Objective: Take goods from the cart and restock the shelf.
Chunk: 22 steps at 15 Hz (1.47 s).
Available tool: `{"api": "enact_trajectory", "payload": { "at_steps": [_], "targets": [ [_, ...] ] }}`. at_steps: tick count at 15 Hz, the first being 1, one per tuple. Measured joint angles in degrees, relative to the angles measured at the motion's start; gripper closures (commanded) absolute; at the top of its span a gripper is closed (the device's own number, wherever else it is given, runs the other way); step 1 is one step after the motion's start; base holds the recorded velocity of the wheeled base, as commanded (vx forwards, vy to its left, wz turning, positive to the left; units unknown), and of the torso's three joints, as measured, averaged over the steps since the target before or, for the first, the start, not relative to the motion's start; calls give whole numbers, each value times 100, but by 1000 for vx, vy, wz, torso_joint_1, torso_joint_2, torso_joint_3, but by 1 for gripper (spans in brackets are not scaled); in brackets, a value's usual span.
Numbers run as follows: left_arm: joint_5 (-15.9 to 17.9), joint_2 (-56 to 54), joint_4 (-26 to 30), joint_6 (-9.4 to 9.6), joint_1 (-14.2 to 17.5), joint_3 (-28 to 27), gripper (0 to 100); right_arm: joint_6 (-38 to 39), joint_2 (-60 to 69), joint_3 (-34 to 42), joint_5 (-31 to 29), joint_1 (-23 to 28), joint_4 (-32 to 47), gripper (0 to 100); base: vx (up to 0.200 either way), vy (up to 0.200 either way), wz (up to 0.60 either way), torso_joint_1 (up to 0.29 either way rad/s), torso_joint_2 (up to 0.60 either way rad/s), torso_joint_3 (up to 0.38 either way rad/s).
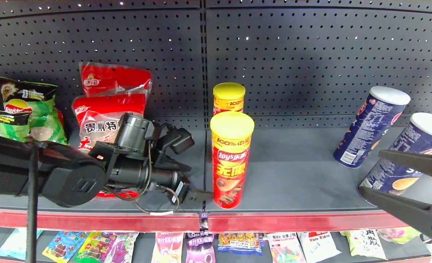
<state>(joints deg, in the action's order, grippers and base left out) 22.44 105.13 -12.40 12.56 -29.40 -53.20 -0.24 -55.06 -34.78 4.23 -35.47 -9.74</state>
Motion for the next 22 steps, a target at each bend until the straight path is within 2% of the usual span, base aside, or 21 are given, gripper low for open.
{"api": "enact_trajectory", "payload": {
  "at_steps": [4,8,10,12,13,15,17,18,19,20,21,22],
  "targets": [
    [-63,-15,4,0,24,28,0,0,5,39,-2,12,0,0,0,0,0,0,0,0],
    [-140,-511,11,-2,460,485,0,-5,187,271,-16,265,126,0,0,0,0,0,0,0],
    [-191,-1263,26,-22,881,970,0,-20,610,352,-40,596,785,0,0,0,0,0,0,0],
    [-279,-2476,165,-66,1596,1574,0,-35,1301,364,-232,1014,1743,0,0,0,0,0,0,0],
    [-290,-3198,492,-156,2000,1822,0,-38,1709,350,-396,1254,2221,0,0,0,0,0,0,0],
    [-235,-4659,1704,-396,2603,2087,0,-40,2481,232,-694,1836,3249,0,0,0,0,0,0,0],
    [-126,-6145,3100,-580,3015,2194,0,-41,3078,17,-825,2545,3938,0,0,0,0,0,0,0],
    [-66,-6768,3625,-644,3131,2259,0,-46,3288,-33,-861,2850,4064,0,0,0,0,0,0,0],
    [9,-7452,4080,-690,3161,2333,0,-93,3501,-44,-879,3129,4111,0,0,0,0,0,0,0],
    [55,-8019,4425,-723,3044,2408,0,-200,3674,50,-880,3390,4137,0,0,0,0,0,0,0],
    [0,-8493,4685,-756,2743,2489,0,-339,3862,240,-852,3605,4127,0,0,0,0,0,0,0],
    [-226,-8891,4863,-780,2345,2603,0,-433,4081,472,-786,3751,4097,0,0,0,0,0,0,0]
  ]
}}
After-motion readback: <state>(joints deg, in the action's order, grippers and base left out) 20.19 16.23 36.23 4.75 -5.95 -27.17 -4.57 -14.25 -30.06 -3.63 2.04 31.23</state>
